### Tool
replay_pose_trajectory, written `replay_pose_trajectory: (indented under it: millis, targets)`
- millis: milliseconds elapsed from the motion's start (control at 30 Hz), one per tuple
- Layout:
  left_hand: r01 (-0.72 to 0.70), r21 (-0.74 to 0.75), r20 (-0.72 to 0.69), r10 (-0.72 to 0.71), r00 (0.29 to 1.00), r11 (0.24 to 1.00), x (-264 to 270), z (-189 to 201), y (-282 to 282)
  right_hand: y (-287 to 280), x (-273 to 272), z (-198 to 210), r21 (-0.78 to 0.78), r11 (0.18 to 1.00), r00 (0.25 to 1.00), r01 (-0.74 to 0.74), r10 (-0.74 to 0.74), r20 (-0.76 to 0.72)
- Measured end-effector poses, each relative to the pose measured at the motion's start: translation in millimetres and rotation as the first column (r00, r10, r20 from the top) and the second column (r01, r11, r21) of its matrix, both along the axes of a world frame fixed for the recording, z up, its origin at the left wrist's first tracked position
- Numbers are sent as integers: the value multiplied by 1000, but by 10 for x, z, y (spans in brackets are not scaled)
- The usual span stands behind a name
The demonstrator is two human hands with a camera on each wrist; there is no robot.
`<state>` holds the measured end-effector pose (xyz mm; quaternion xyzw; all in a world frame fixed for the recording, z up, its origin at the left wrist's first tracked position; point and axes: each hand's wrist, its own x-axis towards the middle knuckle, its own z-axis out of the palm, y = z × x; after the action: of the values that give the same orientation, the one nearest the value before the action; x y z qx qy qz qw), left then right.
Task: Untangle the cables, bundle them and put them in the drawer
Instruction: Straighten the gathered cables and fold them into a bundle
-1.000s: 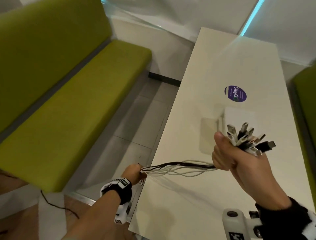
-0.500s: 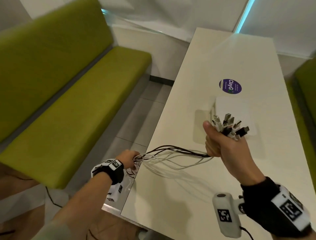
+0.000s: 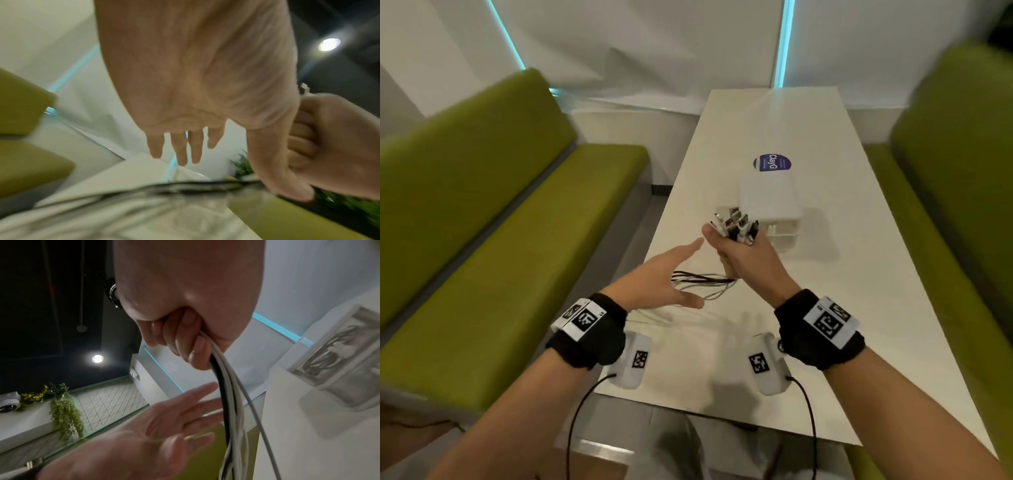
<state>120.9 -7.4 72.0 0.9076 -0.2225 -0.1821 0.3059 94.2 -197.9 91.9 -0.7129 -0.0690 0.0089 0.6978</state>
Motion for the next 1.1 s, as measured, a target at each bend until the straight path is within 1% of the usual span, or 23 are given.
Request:
replay_pose_trajectory:
  millis: [67,133,200,233,300,400,500,567,633,700,767,833,900,967,1033,1100]
  targets:
    - [61,-27,50,-60,997,998,-169,-53,-355,-98,-145,0,-1,999,999,43,-43,22]
    - [86,-25,45,-85,995,996,-295,-231,-621,-229,-299,2,10,997,997,82,-82,16]
    - [31,-45,-27,-32,999,999,-409,-426,-822,-401,-450,-34,111,990,996,90,-86,-39]
    - [39,-27,-12,-39,999,999,-473,-494,-898,-498,-527,-65,188,978,994,90,-77,-80]
    - [106,49,109,-111,988,993,-615,-568,-1010,-676,-661,-138,319,943,987,100,-53,-153]
    - [173,105,203,-192,960,979,-711,-629,-1077,-860,-806,-215,406,901,975,155,-74,-209]
    - [161,35,189,-165,968,986,-657,-624,-1081,-1024,-819,-217,422,879,966,220,-137,-218]
    - [187,-3,183,-183,966,982,-619,-559,-1074,-1093,-787,-221,396,889,966,230,-158,-206]
    - [208,-10,175,-203,963,978,-575,-507,-1069,-1101,-748,-234,354,904,963,242,-180,-198]
    - [225,26,186,-226,956,974,-532,-495,-1075,-1065,-702,-247,311,914,960,261,-211,-185]
    - [236,93,249,-252,935,967,-508,-490,-1087,-998,-653,-230,266,922,956,282,-247,-157]
    - [243,113,291,-266,919,963,-479,-502,-1079,-933,-602,-199,263,922,957,286,-261,-126]
    - [230,90,314,-246,917,969,-431,-532,-1019,-867,-563,-166,306,912,961,274,-252,-109]
    - [215,54,344,-220,913,975,-386,-558,-909,-813,-537,-156,353,904,970,241,-214,-115]
    - [218,44,390,-218,895,975,-347,-601,-760,-735,-547,-162,382,901,975,207,-156,-160]
    - [228,36,417,-222,881,973,-342,-651,-663,-683,-590,-176,460,865,965,202,-94,-245]
